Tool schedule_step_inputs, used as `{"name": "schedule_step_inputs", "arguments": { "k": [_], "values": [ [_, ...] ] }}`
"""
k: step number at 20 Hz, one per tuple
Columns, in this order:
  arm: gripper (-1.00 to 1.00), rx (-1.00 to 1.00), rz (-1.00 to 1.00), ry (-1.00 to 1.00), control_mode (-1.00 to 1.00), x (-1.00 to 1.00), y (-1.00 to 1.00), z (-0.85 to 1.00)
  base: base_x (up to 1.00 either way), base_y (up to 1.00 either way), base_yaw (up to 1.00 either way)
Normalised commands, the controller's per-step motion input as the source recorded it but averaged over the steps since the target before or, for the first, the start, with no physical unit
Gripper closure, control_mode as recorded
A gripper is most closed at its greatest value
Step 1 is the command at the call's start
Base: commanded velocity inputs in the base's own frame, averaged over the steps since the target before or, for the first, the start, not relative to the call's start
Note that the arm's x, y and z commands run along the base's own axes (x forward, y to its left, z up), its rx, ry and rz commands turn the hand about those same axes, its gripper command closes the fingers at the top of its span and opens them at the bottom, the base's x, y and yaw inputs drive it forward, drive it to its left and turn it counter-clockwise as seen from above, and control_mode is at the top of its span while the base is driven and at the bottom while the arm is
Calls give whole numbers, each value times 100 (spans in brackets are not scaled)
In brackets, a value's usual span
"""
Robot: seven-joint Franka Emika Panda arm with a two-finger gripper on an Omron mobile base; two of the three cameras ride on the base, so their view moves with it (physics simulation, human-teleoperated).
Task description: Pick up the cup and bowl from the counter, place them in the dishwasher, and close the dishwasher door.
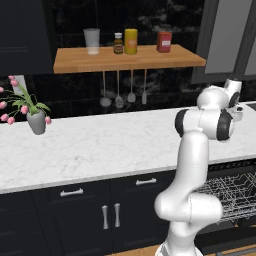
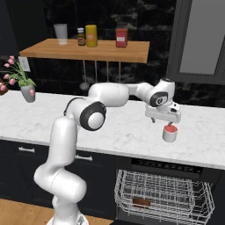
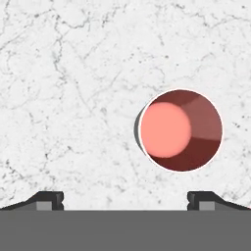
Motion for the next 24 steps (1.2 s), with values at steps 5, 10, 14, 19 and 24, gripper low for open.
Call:
{"name": "schedule_step_inputs", "arguments": {
  "k": [5, 10, 14, 19, 24],
  "values": [
    [-100, 0, 0, 0, -100, 0, 0, -26, 0, 0, 0],
    [-100, 0, 1, 0, -100, 0, 2, -36, 0, 0, 0],
    [-100, 0, 3, 0, -100, 2, 0, -56, 0, 0, 0],
    [-100, 0, 3, -2, -100, 12, 0, -54, 0, 0, 0],
    [-100, 0, 3, -3, -100, 4, 0, -13, 0, 0, 0]
  ]
}}
